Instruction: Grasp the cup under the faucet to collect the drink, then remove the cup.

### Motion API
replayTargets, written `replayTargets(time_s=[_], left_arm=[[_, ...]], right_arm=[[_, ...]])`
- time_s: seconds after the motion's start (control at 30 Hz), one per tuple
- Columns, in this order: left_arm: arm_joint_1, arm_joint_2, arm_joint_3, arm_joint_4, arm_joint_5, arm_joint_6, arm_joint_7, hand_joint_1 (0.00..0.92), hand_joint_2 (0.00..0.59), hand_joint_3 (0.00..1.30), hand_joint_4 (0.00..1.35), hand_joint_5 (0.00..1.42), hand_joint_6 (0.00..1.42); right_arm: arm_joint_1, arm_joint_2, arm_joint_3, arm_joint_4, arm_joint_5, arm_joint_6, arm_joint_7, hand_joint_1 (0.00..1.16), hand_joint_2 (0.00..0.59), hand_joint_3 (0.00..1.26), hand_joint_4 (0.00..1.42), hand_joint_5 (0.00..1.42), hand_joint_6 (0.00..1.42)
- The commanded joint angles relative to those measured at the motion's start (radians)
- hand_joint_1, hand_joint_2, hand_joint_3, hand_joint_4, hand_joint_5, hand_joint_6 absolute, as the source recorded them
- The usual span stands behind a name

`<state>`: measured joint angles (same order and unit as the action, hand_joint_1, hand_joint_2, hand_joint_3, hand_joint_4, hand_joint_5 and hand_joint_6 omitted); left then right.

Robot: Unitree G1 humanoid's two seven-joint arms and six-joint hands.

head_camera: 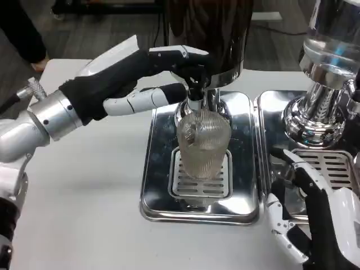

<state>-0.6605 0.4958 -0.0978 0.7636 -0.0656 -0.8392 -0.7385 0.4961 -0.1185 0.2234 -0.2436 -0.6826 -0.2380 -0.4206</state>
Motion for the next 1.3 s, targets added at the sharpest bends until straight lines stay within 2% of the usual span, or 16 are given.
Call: replayTargets(time_s=[0.03, 0.47, 0.93, 1.3], left_arm=[[0.011, -0.001, 0.01, -0.04, -0.027, 0.011, -0.042, 0.0, 0.098, 0.29, 0.25, 0.3, 0.29], [0.063, 0.011, 0.034, -0.154, -0.098, 0.074, -0.11, 0.0, 0.097, 0.3, 0.26, 0.31, 0.29], [0.104, 0.014, 0.05, -0.186, -0.136, 0.103, -0.167, 0.0, 0.097, 0.3, 0.26, 0.31, 0.3], [0.123, 0.025, 0.04, -0.207, -0.169, 0.12, -0.233, 0.0, 0.096, 0.3, 0.27, 0.32, 0.31]], right_arm=[[-0.004, 0.006, 0.001, 0.005, 0.01, -0.019, -0.012, 0.47, 0.553, 0.26, 0.21, 0.18, 0.32], [-0.001, -0.003, 0.002, -0.005, 0.008, -0.019, -0.002, 0.47, 0.553, 0.27, 0.22, 0.18, 0.32], [0.003, -0.012, -0.004, -0.016, 0.022, -0.012, 0.018, 0.47, 0.553, 0.27, 0.22, 0.18, 0.32], [0.006, -0.012, -0.006, -0.021, 0.028, -0.011, 0.027, 0.47, 0.553, 0.27, 0.21, 0.18, 0.3]])
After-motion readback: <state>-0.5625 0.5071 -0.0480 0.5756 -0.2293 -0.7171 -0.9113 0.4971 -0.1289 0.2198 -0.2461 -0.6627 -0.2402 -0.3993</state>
